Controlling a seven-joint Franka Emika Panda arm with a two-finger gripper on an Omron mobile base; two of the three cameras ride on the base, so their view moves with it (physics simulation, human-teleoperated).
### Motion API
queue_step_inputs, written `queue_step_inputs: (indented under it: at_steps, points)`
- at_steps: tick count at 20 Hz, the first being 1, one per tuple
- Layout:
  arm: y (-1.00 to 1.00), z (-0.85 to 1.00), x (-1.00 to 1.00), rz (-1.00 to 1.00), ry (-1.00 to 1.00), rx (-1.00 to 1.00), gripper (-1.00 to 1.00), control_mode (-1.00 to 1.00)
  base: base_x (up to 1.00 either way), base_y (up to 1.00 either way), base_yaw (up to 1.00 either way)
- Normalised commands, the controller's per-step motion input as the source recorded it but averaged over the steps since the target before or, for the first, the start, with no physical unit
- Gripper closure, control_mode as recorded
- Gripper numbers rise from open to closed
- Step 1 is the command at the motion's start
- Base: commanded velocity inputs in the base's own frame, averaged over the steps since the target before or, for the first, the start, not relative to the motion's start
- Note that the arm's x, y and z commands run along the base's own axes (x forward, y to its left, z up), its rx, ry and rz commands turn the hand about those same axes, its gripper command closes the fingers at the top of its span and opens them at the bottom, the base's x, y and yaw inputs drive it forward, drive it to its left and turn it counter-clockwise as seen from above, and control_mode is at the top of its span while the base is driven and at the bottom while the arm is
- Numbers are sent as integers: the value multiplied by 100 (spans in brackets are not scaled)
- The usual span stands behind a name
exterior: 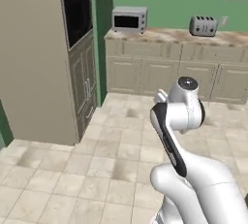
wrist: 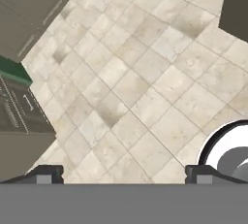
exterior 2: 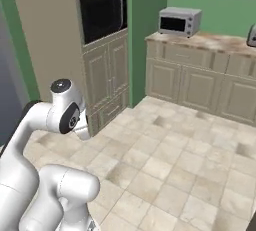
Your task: Place one carrot and one steak in each tupperware on the nearby counter, to pack two identical lunches.
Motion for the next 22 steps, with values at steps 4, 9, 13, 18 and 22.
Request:
queue_step_inputs:
  at_steps: [4,9,13,18,22]
  points:
    - [0,0,0,0,0,0,-100,100,-64,-4,80]
    - [0,0,0,0,0,0,-100,100,-63,-3,80]
    - [0,0,0,0,0,0,-100,100,-67,-2,78]
    - [0,0,0,0,0,0,-100,100,-93,-1,59]
    - [0,0,0,0,0,0,-100,100,-100,-14,35]
